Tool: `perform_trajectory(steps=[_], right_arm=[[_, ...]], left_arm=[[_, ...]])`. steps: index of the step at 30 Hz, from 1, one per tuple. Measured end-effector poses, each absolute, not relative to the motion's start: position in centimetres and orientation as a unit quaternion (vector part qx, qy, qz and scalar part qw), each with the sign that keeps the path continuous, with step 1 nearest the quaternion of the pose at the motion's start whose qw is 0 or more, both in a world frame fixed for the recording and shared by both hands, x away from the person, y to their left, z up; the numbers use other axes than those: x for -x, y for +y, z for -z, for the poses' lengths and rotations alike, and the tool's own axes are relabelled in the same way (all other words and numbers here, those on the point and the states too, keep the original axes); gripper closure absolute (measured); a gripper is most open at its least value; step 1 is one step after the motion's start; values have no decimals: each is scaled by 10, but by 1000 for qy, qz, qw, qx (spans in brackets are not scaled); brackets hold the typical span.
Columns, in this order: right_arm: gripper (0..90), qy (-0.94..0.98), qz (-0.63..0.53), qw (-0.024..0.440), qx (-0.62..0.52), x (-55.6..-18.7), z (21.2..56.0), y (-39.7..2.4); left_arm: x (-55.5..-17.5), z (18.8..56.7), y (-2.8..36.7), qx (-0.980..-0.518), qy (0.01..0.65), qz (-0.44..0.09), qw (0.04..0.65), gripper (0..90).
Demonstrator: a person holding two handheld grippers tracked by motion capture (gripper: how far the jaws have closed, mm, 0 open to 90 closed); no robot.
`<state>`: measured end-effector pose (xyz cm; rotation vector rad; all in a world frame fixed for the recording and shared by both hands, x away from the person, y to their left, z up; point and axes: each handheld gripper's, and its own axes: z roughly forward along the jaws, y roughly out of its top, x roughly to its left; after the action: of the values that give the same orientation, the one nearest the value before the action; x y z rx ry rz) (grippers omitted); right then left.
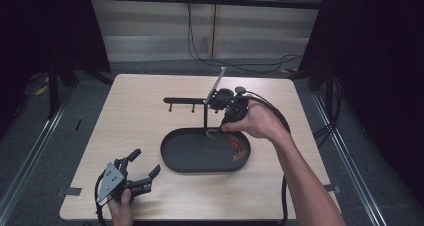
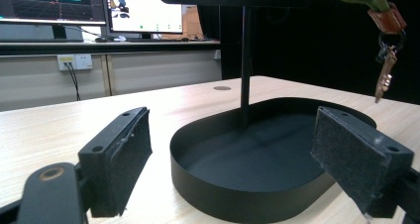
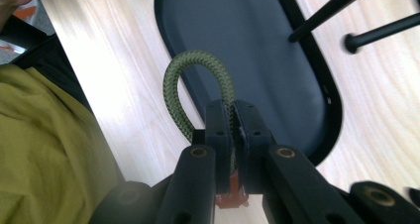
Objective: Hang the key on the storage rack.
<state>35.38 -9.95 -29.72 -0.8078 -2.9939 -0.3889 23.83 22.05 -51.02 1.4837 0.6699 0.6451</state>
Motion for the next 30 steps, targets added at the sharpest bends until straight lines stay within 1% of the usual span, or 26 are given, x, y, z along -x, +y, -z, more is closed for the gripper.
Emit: perform_trajectory(steps=[5,10,12,18,22,30], right_arm=[[858,-959,122,3,256,-359,289,-99],[858,-959,115,2,259,-371,284,-97],[858,-960,112,6,256,-376,282,-96],[858,-958,115,-1,262,-387,277,-97],[858,-957,113,-1,268,-392,277,-98],[857,-954,123,-19,273,-398,278,-94]], left_arm=[[-238,510,221,-651,294,-283,641,154],[-238,510,221,-649,295,-285,640,154],[-240,510,222,-656,283,-286,639,154],[-239,510,221,-655,286,-284,639,154],[-239,510,222,-657,283,-284,638,154],[-238,510,220,-648,294,-282,644,154]])
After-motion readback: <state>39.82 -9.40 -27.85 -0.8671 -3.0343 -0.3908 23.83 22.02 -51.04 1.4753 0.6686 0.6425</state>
